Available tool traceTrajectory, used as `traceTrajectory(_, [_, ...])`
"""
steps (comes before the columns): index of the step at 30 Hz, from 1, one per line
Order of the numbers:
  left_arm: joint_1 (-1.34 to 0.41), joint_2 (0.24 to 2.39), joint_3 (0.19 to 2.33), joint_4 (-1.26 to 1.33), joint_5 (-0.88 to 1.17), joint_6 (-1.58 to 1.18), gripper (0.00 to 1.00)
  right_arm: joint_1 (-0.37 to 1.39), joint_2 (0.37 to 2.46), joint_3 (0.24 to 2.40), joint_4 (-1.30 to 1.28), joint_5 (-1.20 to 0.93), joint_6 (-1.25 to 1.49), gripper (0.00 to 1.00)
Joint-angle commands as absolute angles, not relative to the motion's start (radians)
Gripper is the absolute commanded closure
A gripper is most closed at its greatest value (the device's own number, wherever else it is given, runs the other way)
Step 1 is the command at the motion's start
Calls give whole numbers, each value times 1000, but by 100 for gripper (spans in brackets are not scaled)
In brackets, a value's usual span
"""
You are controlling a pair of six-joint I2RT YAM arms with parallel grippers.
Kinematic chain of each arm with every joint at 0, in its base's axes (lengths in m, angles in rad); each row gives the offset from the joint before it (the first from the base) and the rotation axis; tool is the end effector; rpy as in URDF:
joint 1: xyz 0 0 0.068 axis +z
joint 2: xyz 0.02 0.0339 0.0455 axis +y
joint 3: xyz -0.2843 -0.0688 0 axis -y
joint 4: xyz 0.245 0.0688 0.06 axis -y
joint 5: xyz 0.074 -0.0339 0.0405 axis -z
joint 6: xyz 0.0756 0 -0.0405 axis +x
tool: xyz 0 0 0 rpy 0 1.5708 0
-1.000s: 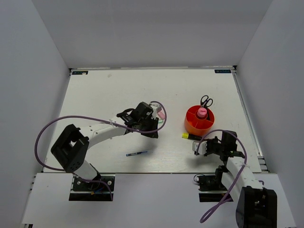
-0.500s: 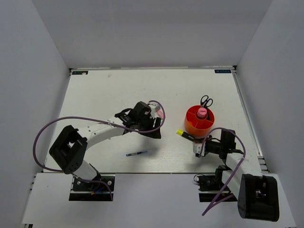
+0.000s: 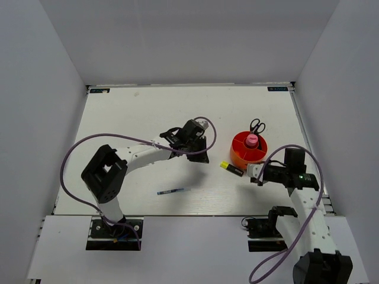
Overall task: Sort the stationery into containers
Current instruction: Move the pen to the center of the board.
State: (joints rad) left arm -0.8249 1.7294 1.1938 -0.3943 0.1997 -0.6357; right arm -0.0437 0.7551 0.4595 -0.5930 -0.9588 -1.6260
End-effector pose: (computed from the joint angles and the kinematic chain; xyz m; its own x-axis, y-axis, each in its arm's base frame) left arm 0.2569 -0.3001 0.2021 -0.9129 0.1305 -0.3867 0.3211 0.8147 -0.4830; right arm 0.1414 0.0558 0.2032 0.5325 -0.5975 -0.5996 -0.7472 0.0009 -0.6646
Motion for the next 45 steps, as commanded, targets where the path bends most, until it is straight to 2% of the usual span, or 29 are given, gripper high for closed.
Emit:
traceTrajectory(1, [-842,1729,1217,-410,72,-816,82,-41,675,566,-812,-919,-1355,75])
traceTrajectory(2, [-845,1723,1207,-394,43,-848,85,-40,661,581,-760,-860,-1177,100])
traceTrajectory(3, [-845,1720,1194,-353,23,-936,82,-43,632,633,-740,-794,-1023,100])
traceTrajectory(5, [-867,1724,1173,-302,6,-997,66,-44,627,676,-732,-706,-890,100])
traceTrajectory(7, [-887,1732,1186,-275,-49,-957,54,-43,629,755,-744,-622,-794,100])
traceTrajectory(8, [-908,1738,1234,-287,-63,-930,48,-43,630,777,-729,-589,-758,93])
traceTrajectory(9, [-926,1779,1297,-355,-67,-860,42,-44,647,793,-729,-495,-694,65])
traceTrajectory(10, [-943,1790,1331,-380,-83,-783,40,-44,658,822,-745,-471,-661,51])
traceTrajectory(12, [-974,1824,1402,-446,-135,-700,32,-46,695,879,-819,-428,-612,42])
traceTrajectory(13, [-980,1828,1399,-446,-176,-655,30,-48,727,928,-842,-426,-600,42])
traceTrajectory(15, [-986,1815,1355,-450,-245,-690,30,-46,771,959,-928,-443,-548,43])
traceTrajectory(16, [-988,1790,1338,-443,-274,-746,33,-46,814,995,-946,-454,-519,49])
traceTrajectory(19, [-989,1766,1273,-434,-314,-918,36,-49,853,1029,-1000,-477,-457,53])
traceTrajectory(24, [-1002,1749,1217,-358,-351,-1054,41,-51,818,1012,-960,-480,-426,53])
traceTrajectory(27, [-1005,1784,1255,-297,-327,-944,41,-49,802,1009,-966,-480,-429,53])
traceTrajectory(28, [-1003,1796,1255,-255,-304,-782,41,-51,795,1005,-965,-477,-431,52])
traceTrajectory(29, [-1000,1801,1250,-185,-182,-722,43,-49,801,1002,-965,-473,-443,52])
traceTrajectory(32, [-994,1757,1159,-53,-15,-453,45,-51,759,985,-959,-459,-466,50])
traceTrajectory(34, [-983,1729,1129,-29,87,-277,41,-49,749,979,-950,-457,-475,49])
traceTrajectory(35, [-968,1729,1167,-135,241,-223,38,-49,744,973,-948,-456,-486,49])
traceTrajectory(36, [-953,1736,1196,-193,309,-22,34,-49,741,971,-943,-459,-485,49])
traceTrajectory(37, [-950,1752,1279,-318,358,50,34,-49,745,971,-940,-460,-486,49])
traceTrajectory(40, [-948,1769,1325,-511,379,268,31,-51,761,968,-930,-472,-486,49])
traceTrajectory(45, [-947,1685,1177,-309,313,457,33,-49,776,960,-917,-482,-482,48])
